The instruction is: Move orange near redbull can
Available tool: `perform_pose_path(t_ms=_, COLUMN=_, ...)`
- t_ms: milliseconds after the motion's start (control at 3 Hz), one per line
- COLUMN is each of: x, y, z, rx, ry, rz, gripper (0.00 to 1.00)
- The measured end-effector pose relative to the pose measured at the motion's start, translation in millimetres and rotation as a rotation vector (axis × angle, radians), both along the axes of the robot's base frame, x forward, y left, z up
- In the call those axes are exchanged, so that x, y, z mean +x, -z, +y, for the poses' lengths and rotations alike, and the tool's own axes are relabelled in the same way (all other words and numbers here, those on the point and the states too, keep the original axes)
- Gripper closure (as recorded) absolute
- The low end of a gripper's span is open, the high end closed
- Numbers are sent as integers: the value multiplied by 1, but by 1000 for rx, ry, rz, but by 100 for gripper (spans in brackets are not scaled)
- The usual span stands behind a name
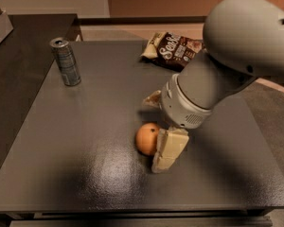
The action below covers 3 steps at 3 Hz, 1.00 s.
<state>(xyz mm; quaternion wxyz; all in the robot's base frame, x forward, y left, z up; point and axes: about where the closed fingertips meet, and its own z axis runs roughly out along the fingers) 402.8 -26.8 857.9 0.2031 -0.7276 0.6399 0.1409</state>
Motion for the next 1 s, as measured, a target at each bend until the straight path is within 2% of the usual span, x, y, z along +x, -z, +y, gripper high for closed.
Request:
perform_pose_path(t_ms=667, x=-1, y=2, z=5, rx=13, ry=-18, rz=9, gripper=64)
perform_pose_path(t_ms=1000, x=6, y=-9, z=7, rx=17, ry=-11, rz=-1, gripper=87)
